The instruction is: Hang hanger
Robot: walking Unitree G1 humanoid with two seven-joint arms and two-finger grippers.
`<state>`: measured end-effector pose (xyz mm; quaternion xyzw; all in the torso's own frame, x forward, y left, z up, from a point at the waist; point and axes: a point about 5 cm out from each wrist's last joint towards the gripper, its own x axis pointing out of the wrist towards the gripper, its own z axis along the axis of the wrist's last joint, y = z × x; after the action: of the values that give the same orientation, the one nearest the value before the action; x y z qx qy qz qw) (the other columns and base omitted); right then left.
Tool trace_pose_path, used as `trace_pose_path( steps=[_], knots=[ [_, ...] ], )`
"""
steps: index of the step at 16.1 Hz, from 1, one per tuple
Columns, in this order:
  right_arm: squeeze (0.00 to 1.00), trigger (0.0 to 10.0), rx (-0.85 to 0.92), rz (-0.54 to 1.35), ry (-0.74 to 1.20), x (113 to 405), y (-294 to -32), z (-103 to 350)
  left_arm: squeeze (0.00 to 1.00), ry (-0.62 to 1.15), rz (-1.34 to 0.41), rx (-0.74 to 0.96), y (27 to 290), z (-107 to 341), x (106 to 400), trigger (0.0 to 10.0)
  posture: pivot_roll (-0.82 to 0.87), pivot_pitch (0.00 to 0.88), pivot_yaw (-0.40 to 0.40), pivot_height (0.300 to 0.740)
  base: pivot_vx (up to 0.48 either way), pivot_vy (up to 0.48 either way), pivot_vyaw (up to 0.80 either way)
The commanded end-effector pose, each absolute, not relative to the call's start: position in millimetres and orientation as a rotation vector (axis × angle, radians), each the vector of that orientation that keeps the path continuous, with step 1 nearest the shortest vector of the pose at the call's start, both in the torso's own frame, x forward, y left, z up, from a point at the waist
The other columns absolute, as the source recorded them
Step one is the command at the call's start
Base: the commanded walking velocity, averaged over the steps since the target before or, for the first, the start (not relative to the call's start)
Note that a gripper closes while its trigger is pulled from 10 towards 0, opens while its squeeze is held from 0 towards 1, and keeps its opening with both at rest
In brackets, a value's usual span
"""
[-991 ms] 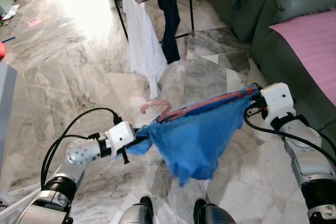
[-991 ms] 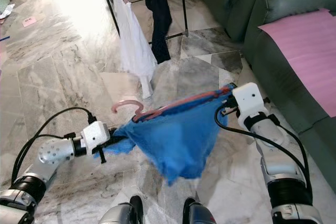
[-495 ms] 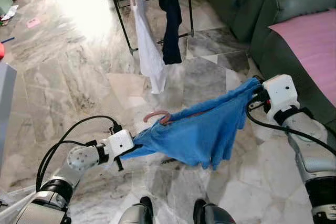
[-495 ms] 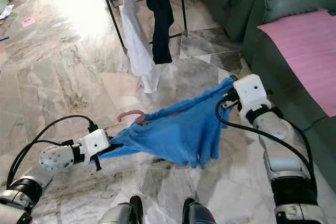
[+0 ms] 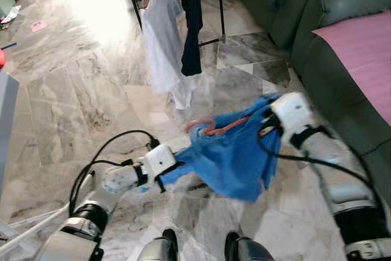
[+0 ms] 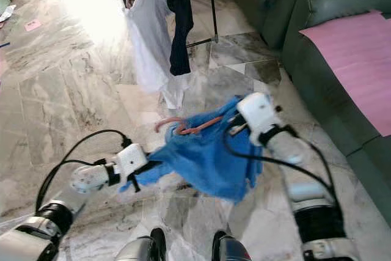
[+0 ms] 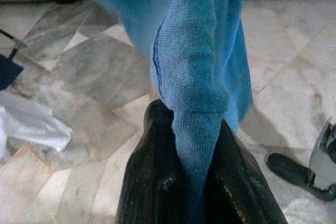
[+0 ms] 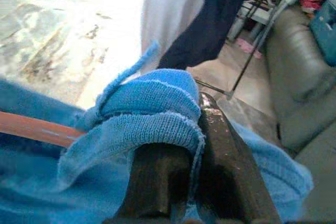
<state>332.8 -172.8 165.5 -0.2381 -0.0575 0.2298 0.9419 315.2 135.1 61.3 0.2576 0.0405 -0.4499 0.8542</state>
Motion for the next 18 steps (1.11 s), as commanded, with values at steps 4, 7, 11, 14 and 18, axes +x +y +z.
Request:
trace_pose_path(
  steps=[4, 7, 11, 14, 18],
  knots=[
    [0.00, 0.0, -0.496, 0.545, -0.167, 333.5, -145.2, 173.0, 0.00, 0.111, -1.025, 0.570, 122.6, 50.2, 305.2, 0.2, 0.00, 0.244, 0.058, 0.740, 0.000, 0.000, 0.00],
    [0.00, 0.0, -0.480, 0.584, -0.166, 331.8, -131.8, 172.4, 0.00, 0.132, -1.013, 0.544, 116.6, 47.4, 305.2, 0.9, 0.00, 0.245, 0.060, 0.740, 0.000, 0.000, 0.00],
    [0.00, 2.9, -0.494, 0.740, -0.085, 320.0, -110.8, 155.4, 0.00, 0.124, -0.997, 0.524, 105.4, 47.7, 306.5, 1.4, -0.01, 0.243, 0.063, 0.740, 0.000, 0.000, 0.00],
    [1.00, 10.0, -0.566, 0.769, 0.011, 314.3, -119.7, 138.7, 0.00, 0.115, -1.017, 0.517, 100.5, 48.4, 305.5, 1.8, -0.01, 0.243, 0.064, 0.740, 0.000, 0.000, 0.00],
    [1.00, 10.0, -0.701, 0.742, 0.058, 314.3, -149.2, 142.9, 0.00, 0.135, -0.977, 0.527, 108.4, 50.7, 310.9, 1.8, -0.01, 0.241, 0.064, 0.740, 0.000, 0.000, 0.00]
  ],
)
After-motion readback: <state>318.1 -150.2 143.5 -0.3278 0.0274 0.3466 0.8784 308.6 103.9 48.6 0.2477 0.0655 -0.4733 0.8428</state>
